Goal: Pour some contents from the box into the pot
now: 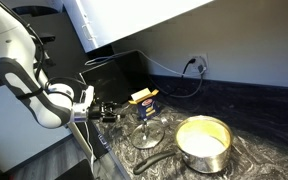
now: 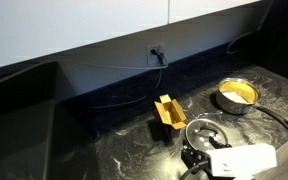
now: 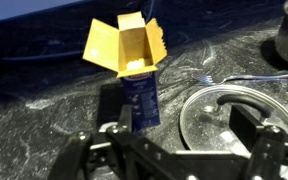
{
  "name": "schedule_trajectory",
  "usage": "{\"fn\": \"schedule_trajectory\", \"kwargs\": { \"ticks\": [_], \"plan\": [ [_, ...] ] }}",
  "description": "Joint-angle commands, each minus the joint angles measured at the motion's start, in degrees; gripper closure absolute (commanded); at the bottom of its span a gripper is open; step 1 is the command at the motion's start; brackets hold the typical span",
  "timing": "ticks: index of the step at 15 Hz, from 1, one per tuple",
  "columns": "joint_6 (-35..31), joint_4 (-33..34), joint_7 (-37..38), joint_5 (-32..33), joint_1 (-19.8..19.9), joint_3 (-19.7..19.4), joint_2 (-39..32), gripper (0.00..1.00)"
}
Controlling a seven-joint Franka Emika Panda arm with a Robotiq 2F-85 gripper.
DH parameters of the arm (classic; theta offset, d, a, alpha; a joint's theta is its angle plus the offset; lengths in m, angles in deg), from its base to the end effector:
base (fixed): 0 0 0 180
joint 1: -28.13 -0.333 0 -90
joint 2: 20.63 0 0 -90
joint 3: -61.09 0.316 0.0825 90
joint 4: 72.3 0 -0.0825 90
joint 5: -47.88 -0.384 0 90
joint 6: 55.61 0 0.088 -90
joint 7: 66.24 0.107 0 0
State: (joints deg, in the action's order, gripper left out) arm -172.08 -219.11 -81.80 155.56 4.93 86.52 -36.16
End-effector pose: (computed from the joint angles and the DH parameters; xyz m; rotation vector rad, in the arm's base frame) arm 0.3066 0.2865 0.1646 0.3944 1.9756 -0.0985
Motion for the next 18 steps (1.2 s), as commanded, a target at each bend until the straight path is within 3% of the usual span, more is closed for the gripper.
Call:
{"fn": "schedule_trajectory", "kwargs": {
  "ticks": [1,5,11,18],
  "plan": [
    [-4.26,-1.02,-1.69,10.82,0.80,-1.43,0.00,0.00],
    [-2.47,1.35,-1.86,19.01,1.42,-4.43,-3.67,0.00],
    [-0.35,8.52,-5.15,17.17,2.33,-8.39,-11.82,0.00],
    [-2.98,15.42,-9.10,18.60,1.73,-8.97,-18.60,0.00]
  ]
}}
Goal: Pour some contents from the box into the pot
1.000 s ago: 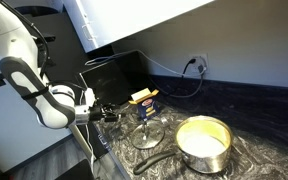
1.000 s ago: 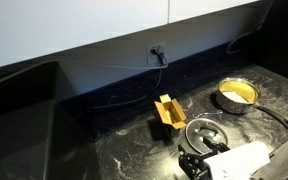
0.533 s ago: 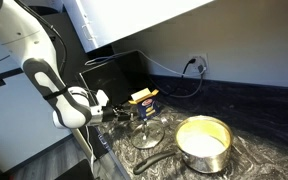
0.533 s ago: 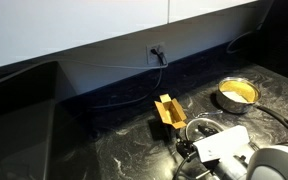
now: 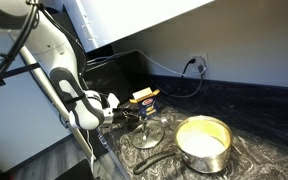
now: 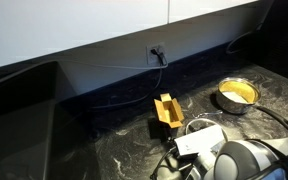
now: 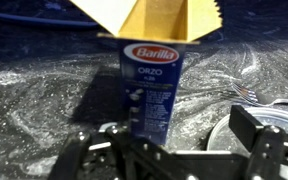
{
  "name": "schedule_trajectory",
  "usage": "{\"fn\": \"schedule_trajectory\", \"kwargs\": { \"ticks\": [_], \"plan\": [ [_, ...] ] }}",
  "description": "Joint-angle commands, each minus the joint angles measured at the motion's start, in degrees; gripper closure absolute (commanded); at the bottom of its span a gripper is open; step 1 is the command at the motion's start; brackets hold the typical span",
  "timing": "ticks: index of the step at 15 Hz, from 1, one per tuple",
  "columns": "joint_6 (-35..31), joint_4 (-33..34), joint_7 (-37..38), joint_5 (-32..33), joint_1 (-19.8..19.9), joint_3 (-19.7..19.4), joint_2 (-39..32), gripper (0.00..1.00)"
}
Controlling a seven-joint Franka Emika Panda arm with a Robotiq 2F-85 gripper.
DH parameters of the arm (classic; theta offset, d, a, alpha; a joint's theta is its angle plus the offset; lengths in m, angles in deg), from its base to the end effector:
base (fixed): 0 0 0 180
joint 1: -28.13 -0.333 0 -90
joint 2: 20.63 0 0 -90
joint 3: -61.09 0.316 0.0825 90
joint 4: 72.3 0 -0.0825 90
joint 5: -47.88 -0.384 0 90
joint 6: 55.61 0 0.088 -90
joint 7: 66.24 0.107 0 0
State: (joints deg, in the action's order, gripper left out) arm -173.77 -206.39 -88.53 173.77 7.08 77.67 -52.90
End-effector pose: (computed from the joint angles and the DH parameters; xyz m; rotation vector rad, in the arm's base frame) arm 0.3909 0.2683 0.0905 0.1426 2.0142 -0.1644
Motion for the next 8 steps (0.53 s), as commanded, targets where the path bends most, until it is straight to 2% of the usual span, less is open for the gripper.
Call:
{"fn": "schedule_trajectory", "kwargs": {
  "ticks": [1,8],
  "plan": [
    [-1.52,3.21,-2.56,0.60,-0.49,-0.09,-2.36,0.00],
    [-2.06,6.50,-2.51,2.27,-1.17,-0.08,-4.30,0.00]
  ]
}}
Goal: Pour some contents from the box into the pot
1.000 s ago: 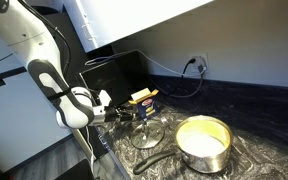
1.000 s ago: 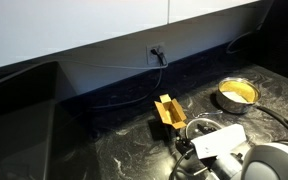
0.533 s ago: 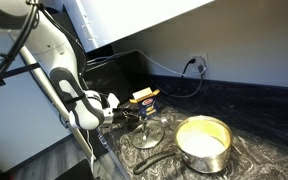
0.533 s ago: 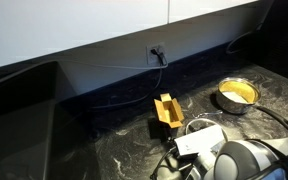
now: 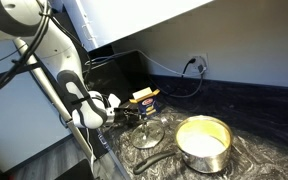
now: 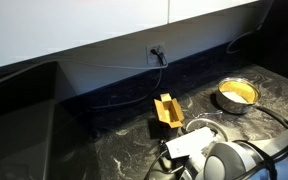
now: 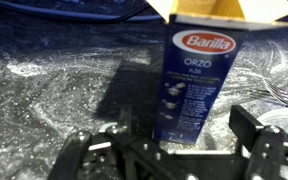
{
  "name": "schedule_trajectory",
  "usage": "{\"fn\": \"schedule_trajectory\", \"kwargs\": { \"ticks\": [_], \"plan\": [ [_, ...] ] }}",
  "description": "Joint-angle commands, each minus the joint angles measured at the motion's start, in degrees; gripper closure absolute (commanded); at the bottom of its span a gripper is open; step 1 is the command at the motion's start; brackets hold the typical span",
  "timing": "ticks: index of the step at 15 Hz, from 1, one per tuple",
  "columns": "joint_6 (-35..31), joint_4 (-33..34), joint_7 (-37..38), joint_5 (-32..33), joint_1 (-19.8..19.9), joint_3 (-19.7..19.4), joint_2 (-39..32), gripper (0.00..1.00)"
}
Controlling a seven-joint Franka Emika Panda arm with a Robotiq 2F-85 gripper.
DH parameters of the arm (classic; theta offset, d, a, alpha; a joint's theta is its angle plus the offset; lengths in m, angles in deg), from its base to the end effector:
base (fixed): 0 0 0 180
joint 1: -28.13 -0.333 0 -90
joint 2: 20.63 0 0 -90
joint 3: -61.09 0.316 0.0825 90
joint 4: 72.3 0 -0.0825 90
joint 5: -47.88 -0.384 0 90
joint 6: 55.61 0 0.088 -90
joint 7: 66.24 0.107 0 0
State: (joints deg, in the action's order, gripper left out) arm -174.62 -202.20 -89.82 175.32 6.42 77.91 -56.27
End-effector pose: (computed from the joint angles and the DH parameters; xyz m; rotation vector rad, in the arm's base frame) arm 0.4011 0.2890 0.0803 0.1009 2.0222 -0.1337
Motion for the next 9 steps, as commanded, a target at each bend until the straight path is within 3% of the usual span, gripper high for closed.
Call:
{"fn": "schedule_trajectory", "kwargs": {
  "ticks": [1,9],
  "plan": [
    [-0.94,2.95,-1.43,0.32,-0.66,-0.35,-1.29,0.00],
    [-1.08,8.63,-4.31,-3.43,-0.83,-0.87,-5.45,0.00]
  ]
}}
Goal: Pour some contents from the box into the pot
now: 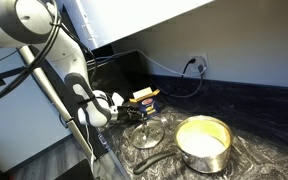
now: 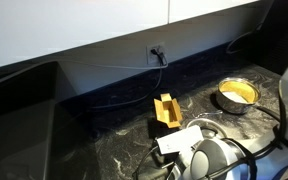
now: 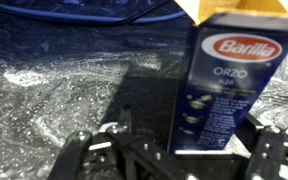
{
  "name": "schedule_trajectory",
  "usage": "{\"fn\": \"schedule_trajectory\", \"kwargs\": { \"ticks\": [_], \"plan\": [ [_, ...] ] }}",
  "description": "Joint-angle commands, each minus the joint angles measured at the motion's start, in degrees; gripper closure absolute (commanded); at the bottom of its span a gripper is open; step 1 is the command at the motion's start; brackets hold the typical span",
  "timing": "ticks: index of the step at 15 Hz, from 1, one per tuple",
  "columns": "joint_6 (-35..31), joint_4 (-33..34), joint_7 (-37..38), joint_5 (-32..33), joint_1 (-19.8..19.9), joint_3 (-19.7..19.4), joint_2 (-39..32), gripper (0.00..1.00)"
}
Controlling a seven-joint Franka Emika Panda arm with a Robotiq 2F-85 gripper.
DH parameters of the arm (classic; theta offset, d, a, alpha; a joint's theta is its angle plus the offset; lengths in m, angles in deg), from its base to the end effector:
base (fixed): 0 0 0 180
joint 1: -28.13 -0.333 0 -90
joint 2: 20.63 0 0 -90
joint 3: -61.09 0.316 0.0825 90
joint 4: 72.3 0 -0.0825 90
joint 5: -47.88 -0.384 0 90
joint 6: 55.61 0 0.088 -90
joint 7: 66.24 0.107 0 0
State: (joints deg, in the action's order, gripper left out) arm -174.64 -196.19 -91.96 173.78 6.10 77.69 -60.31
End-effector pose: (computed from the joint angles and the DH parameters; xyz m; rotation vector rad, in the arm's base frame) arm 0.4253 0.3054 0.0710 0.1275 2.0158 -0.1473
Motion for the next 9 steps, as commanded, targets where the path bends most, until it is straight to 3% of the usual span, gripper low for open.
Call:
{"fn": "schedule_trajectory", "kwargs": {
  "ticks": [1,5,6,8,9],
  "plan": [
    [-1.17,3.09,-2.23,-2.36,-0.48,-0.63,-1.84,0.00],
    [-1.34,4.67,-2.74,-4.11,-0.47,-0.56,-3.20,0.00],
    [-1.32,4.92,-2.58,-4.49,-0.43,-0.52,-3.39,0.25],
    [-1.20,5.26,-2.55,-5.30,-0.44,-0.52,-3.70,0.34],
    [-1.16,5.38,-2.54,-5.53,-0.46,-0.51,-3.82,0.44]
  ]
}}
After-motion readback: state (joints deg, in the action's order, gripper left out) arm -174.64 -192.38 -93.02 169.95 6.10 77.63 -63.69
